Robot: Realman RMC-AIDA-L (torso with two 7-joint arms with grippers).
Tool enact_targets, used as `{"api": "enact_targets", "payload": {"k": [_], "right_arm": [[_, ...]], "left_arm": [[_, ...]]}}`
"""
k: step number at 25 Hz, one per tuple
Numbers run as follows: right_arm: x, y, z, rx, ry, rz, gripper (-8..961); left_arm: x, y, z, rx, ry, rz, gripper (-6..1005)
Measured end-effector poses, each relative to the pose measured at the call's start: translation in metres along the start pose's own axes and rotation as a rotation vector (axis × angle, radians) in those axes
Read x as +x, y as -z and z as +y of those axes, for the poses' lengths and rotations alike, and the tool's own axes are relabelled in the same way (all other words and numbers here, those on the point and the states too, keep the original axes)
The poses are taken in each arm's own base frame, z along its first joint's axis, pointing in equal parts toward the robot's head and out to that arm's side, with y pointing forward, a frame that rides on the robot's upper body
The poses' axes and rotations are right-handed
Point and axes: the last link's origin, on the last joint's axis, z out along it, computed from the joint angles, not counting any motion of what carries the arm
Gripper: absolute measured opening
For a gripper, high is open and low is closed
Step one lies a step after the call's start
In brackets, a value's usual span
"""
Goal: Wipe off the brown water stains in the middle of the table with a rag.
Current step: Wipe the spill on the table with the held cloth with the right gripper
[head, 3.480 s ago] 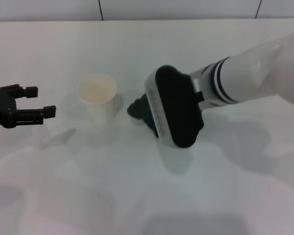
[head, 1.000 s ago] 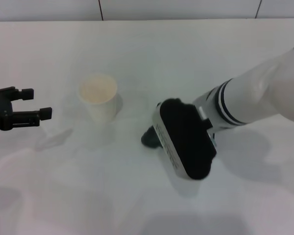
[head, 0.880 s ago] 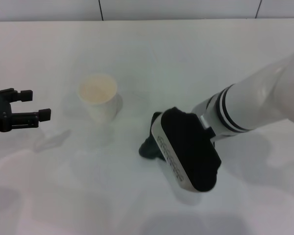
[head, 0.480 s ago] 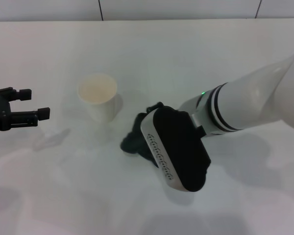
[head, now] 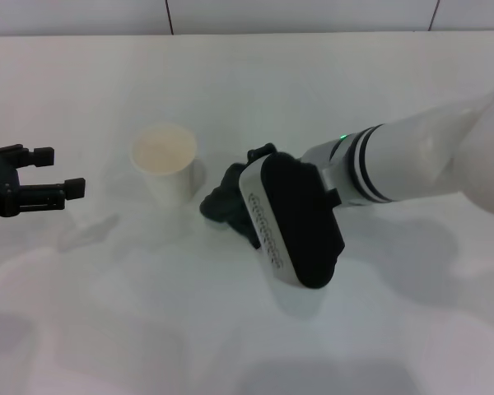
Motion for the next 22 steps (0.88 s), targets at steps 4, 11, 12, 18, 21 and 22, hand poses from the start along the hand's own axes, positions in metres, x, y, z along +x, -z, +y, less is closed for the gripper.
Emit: {"api": "enact_targets", "payload": {"k": [4,11,12,18,21,22], "right_arm": [[0.008,0.001,-0.005,0.009,-0.024,0.016,111],[0.024,0.009,-0.005,-0.008,-0.055,0.067,110],[0.027,0.01,-0.004,-0.013,-0.06,0.075,111],[0.04,0.017,-0.001,-0.044,-0.093,0.113,110],[0.043,0.022,-0.001,-0.05,-0.101,0.128,110],[0.045,0.024,-0.002,-0.049,-0.105,0.133,110]], "left_arm": [[0.0,0.0,0.0,0.0,0.002,0.001,892],[-0.001,0.002,0.0,0.005,0.006,0.001,890],[-0.001,0.002,-0.001,0.005,0.006,0.001,890],[-0.001,0.004,-0.002,0.009,0.006,0.0,892],[-0.001,0.004,-0.002,0.01,0.008,0.0,892],[-0.001,0.004,-0.002,0.011,0.009,-0.001,891]]}}
